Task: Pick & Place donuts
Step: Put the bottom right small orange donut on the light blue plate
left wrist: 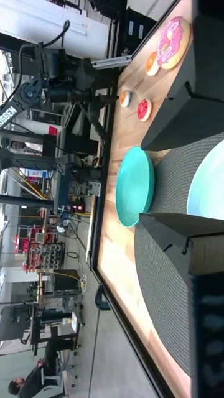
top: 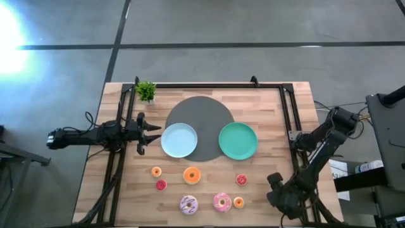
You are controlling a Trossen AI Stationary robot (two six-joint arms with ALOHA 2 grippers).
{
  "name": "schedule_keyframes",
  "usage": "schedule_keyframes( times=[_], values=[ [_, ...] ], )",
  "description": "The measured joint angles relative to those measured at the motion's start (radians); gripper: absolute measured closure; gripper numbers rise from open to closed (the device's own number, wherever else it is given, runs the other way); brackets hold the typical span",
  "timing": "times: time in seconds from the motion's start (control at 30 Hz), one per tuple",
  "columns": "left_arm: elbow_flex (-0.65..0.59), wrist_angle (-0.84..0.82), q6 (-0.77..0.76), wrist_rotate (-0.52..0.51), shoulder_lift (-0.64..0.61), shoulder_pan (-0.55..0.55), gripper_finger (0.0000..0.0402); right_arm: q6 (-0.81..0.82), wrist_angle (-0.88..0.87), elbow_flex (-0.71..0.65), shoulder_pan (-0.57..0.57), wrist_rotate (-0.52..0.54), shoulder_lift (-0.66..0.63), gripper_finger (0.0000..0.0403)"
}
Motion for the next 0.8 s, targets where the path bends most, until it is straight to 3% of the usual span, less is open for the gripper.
schedule_keyframes(
  times=[0.33, 0.8],
  values=[
    [0.0, 0.0, 0.0, 0.0, 0.0, 0.0, 0.0255, 0.191, -0.039, 0.066, 0.022, 0.066, 0.112, 0.0224],
    [0.0, 0.0, 0.0, 0.0, 0.0, 0.0, 0.0255, 0.329, -0.037, 0.071, 0.028, 0.106, 0.147, 0.0292]
  ],
)
